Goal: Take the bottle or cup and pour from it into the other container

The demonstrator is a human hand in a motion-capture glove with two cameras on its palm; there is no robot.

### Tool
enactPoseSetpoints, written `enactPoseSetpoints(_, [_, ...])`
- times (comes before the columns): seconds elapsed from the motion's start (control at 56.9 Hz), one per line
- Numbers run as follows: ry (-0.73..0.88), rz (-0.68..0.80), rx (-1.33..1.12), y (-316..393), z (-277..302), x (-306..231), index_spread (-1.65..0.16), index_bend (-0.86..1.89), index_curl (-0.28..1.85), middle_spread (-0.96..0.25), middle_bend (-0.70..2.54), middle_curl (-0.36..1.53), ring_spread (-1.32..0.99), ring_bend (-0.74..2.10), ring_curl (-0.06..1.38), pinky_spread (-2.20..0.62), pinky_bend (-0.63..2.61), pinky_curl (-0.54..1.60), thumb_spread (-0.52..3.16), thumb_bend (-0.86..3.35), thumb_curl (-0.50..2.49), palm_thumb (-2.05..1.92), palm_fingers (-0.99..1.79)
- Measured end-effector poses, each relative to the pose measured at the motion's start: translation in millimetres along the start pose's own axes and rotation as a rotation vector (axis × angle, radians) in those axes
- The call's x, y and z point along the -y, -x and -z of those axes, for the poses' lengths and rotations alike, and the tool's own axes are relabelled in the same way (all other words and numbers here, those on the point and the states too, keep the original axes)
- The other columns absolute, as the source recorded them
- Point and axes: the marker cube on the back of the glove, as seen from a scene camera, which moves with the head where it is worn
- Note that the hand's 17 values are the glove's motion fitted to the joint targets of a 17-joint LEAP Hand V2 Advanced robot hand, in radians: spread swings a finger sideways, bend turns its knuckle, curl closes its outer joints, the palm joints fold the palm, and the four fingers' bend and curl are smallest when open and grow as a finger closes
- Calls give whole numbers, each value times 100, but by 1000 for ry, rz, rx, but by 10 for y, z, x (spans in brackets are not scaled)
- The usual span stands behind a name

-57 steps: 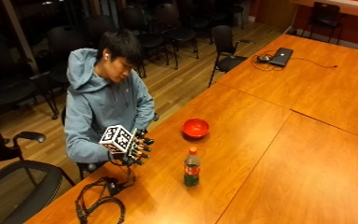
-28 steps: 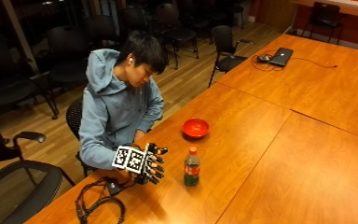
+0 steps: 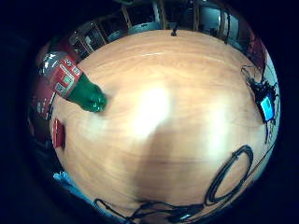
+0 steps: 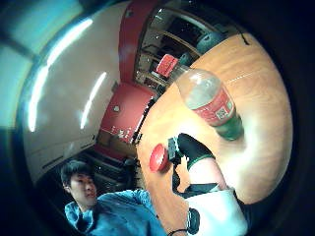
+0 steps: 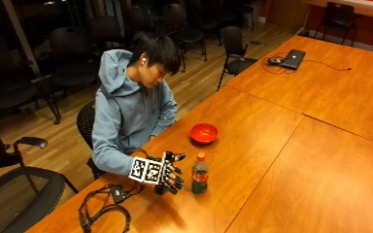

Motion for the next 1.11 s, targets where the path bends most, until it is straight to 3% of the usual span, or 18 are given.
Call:
enactPoseSetpoints(0.299, [47, -70, 167, 8, -367, 280, -29, 12, 17, 12, 20, 31, 15, 50, 29, 25, 81, 28, 94, -3, 40, 61, -3])
enactPoseSetpoints(0.668, [53, -13, 313, 154, -667, 450, -29, 13, 17, 13, 20, 32, 15, 53, 29, 26, 81, 27, 92, -3, 39, 61, 1])
enactPoseSetpoints(1.107, [-17, -66, 589, 258, -990, 680, -29, 15, 21, 9, 18, 29, 14, 61, 31, 25, 94, 31, 79, -1, 42, 82, 38])
